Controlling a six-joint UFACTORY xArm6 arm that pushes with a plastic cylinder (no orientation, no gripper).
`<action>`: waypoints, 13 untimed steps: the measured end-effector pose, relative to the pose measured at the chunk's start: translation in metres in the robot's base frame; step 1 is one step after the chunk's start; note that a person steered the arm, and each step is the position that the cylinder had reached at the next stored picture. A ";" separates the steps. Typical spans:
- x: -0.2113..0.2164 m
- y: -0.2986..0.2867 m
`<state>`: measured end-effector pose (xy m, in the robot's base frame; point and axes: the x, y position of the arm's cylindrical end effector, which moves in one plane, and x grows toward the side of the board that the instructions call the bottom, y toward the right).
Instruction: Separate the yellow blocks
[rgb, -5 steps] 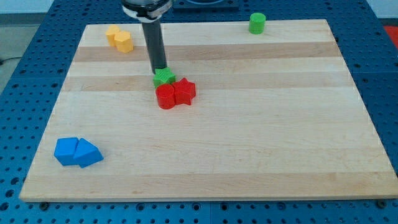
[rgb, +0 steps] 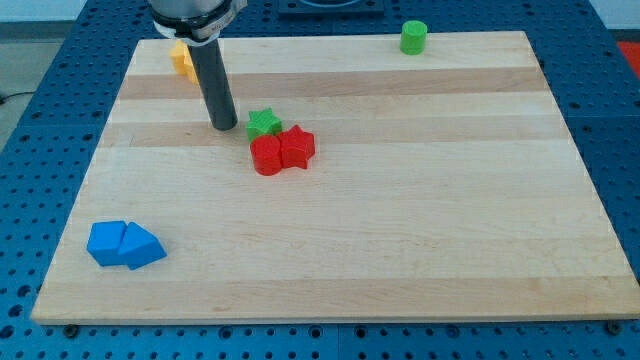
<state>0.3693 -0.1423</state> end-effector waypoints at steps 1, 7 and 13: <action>0.000 -0.001; -0.145 0.033; -0.118 -0.018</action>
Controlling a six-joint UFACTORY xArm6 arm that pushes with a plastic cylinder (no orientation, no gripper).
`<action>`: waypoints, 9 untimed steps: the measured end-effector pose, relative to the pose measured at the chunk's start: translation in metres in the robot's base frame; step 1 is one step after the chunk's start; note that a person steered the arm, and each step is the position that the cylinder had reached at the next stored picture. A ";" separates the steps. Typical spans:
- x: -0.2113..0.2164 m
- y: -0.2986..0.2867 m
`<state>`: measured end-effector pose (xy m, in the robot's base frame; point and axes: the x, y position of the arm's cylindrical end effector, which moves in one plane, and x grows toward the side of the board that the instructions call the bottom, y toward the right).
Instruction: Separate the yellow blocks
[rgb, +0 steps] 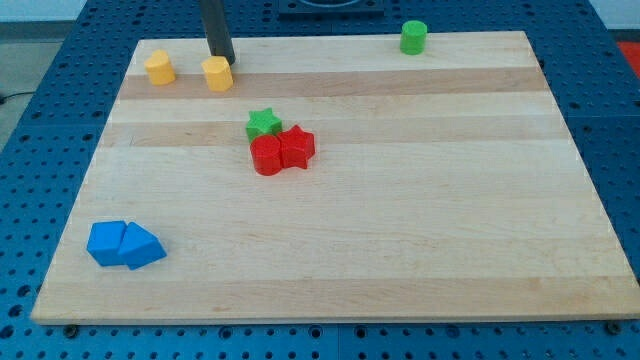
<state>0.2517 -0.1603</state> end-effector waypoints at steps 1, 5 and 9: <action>0.022 0.000; 0.105 -0.054; 0.130 0.027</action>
